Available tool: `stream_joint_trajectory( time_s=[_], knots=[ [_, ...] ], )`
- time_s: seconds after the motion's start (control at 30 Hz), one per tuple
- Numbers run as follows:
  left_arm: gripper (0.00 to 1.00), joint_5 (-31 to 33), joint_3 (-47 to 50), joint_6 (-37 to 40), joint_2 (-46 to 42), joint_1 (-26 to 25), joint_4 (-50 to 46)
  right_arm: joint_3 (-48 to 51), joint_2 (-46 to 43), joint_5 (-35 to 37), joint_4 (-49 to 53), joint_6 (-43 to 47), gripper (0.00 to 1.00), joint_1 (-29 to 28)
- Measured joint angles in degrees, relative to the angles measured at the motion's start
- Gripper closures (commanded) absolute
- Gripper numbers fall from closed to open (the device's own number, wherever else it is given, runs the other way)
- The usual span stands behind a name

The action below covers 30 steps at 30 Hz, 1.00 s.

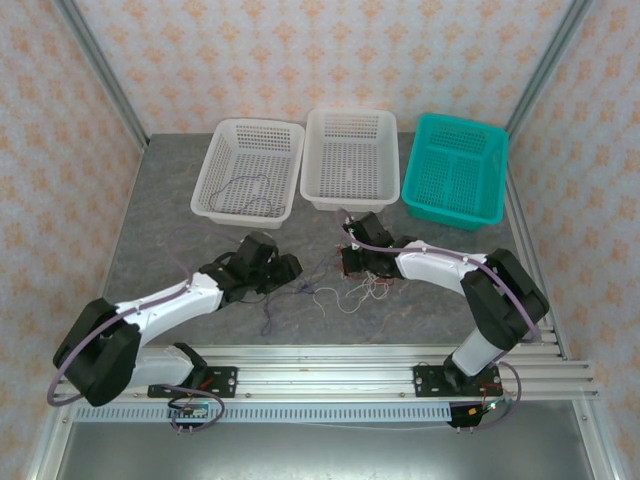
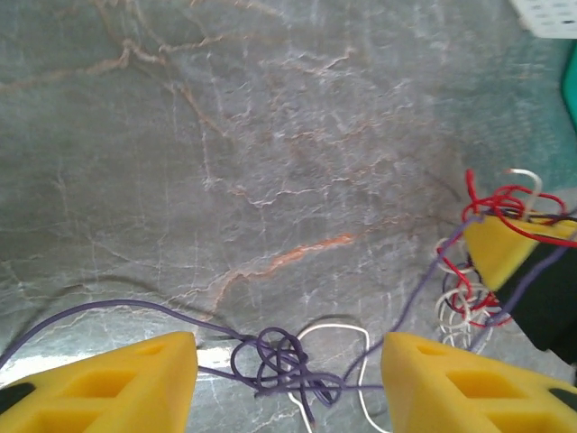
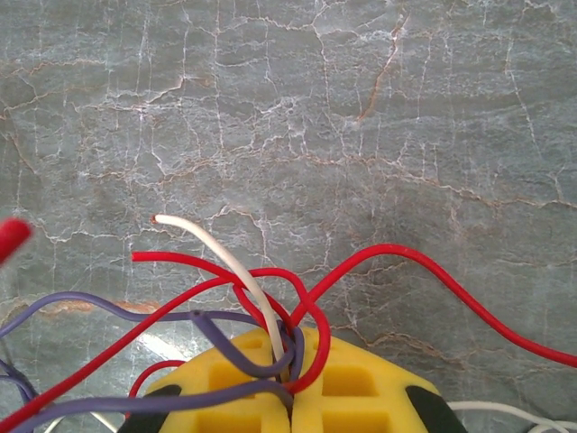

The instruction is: Untangle the cables

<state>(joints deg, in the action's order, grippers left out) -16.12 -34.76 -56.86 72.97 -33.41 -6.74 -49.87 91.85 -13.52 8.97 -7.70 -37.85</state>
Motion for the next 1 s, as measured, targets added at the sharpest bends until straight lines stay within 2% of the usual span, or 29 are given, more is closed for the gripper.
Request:
stream_joint_trajectory(
  time_s=[0.2,0.37,0.4,0.47,0.57,0.6,0.7,0.8,1.0],
  knots=[
    [0.37,-0.66,-0.02,-2.23,3.06,-1.73,3.96,0.0,0.0,0.13,0.02,-0.2,1.0,-0.02],
    [0.42,-1.68,-0.02,-3.96,6.21,-3.08,7.56,0.0,0.0,0.24,0.02,-0.68,1.0,-0.02],
    [0.45,-1.75,-0.02,-4.39,6.95,-3.13,8.35,-0.02,0.0,0.44,0.02,-0.85,1.0,-0.04],
    [0.61,-1.9,-0.02,-5.09,7.91,-3.15,9.27,-0.02,0.0,1.07,0.07,-1.38,1.0,-0.07],
    [0.95,-1.38,-0.02,-5.44,8.02,-3.15,9.75,-0.13,0.0,2.12,0.17,-2.16,1.0,-0.07],
    [1.0,-1.05,-0.02,-5.49,7.91,-3.15,9.86,-0.13,0.0,2.4,0.2,-2.51,1.0,-0.07],
    [1.0,-0.2,-0.02,-4.24,6.75,-2.8,9.6,0.04,-0.17,3.48,-0.13,-4.11,1.0,-0.02],
    [1.0,0.15,0.5,-3.39,2.29,0.13,8.2,1.81,-1.81,5.16,-1.01,-7.63,1.0,1.05],
    [1.0,1.33,7.37,-2.62,-15.98,14.49,2.93,8.98,-9.25,8.59,-2.21,-17.97,1.0,11.61]
  ],
)
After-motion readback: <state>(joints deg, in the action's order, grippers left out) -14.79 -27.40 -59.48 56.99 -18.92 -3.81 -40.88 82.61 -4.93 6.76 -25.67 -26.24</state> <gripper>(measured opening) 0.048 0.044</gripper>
